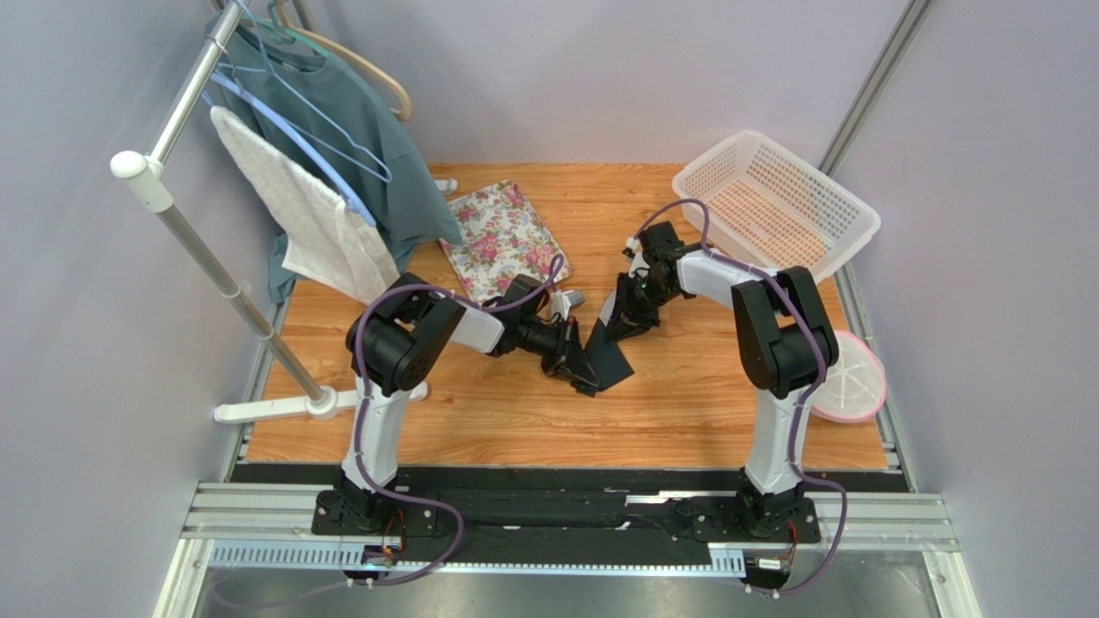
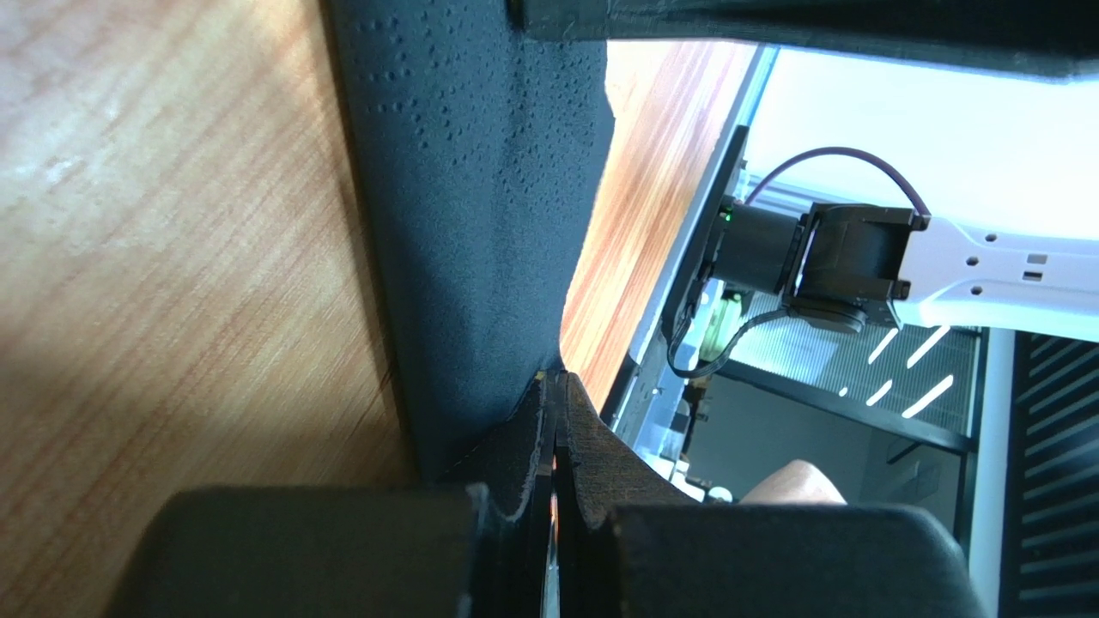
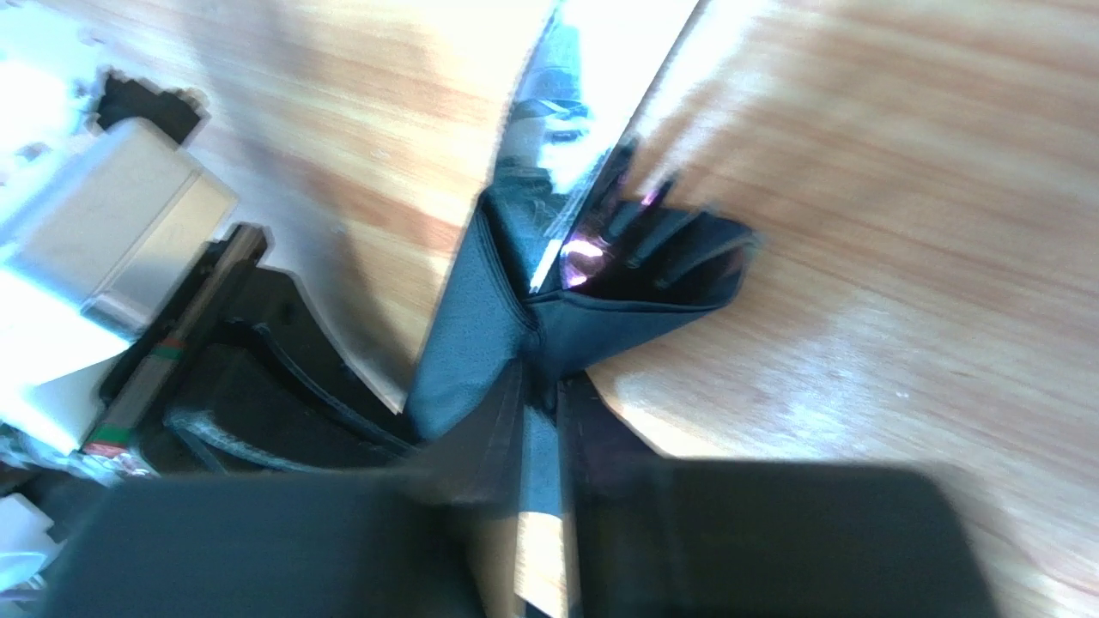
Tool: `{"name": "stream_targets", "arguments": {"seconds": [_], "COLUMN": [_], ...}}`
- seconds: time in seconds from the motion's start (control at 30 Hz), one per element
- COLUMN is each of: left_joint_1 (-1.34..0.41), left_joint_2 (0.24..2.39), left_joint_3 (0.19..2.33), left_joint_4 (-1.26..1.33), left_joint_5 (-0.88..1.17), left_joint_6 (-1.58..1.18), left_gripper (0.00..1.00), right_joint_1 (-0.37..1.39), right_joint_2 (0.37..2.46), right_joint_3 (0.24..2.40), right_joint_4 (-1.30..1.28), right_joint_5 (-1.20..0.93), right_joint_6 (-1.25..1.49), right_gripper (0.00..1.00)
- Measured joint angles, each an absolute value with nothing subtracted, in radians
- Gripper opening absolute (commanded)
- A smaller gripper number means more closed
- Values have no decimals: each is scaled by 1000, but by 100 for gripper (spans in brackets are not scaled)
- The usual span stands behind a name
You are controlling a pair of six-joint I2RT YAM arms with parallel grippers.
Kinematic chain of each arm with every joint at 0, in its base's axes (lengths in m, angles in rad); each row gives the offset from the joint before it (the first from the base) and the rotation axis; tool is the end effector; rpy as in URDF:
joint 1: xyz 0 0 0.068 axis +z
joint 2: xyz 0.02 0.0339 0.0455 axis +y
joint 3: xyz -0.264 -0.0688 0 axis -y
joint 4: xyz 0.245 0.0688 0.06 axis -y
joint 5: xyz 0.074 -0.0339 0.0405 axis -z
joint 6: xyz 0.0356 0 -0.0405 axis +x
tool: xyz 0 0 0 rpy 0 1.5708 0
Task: Place the utensils on the paper napkin and roll it up
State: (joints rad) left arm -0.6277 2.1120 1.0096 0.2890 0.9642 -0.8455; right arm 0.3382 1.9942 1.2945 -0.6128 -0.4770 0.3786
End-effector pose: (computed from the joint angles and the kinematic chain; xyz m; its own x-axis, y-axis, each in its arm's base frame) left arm 0.2944 -0.2497 0.0797 -0.9825 0.1859 -0.0090 0.0851 0.4055 -0.9101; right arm 0.3545 0.1420 0.1402 -0.9973 -0.0027 -0.0733 -0.0396 0.8611 0.5069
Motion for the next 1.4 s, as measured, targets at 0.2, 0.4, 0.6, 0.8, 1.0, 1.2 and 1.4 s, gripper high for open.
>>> {"name": "stream_targets", "arguments": {"seconds": [0.2,0.4,0.6,0.8,1.0,1.2,1.4], "left_joint_1": [-628,-628,-596,-528,-484,-481,-476], "left_joint_2": [2112,2078,1921,1706,1602,1554,1494], "left_joint_3": [1010,1008,997,1019,1103,1153,1142], "left_joint_4": [291,286,186,-27,-240,-386,-389], "left_joint_5": [963,950,892,838,763,679,629], "left_joint_6": [-848,-842,-755,-578,-382,-263,-251], "left_gripper": [17,46,89,99,99,99,99], "right_joint_1": [337,317,284,272,272,271,270], "right_joint_2": [1996,2004,2003,1977,1927,1904,1879], "right_joint_3": [1280,1259,1219,1176,1152,1143,1143], "right_joint_4": [-572,-524,-465,-413,-377,-366,-365], "right_joint_5": [-525,-599,-690,-729,-744,-754,-761], "right_joint_6": [381,366,353,346,336,326,315], "right_gripper": [0,0,0,0,0,0,0]}}
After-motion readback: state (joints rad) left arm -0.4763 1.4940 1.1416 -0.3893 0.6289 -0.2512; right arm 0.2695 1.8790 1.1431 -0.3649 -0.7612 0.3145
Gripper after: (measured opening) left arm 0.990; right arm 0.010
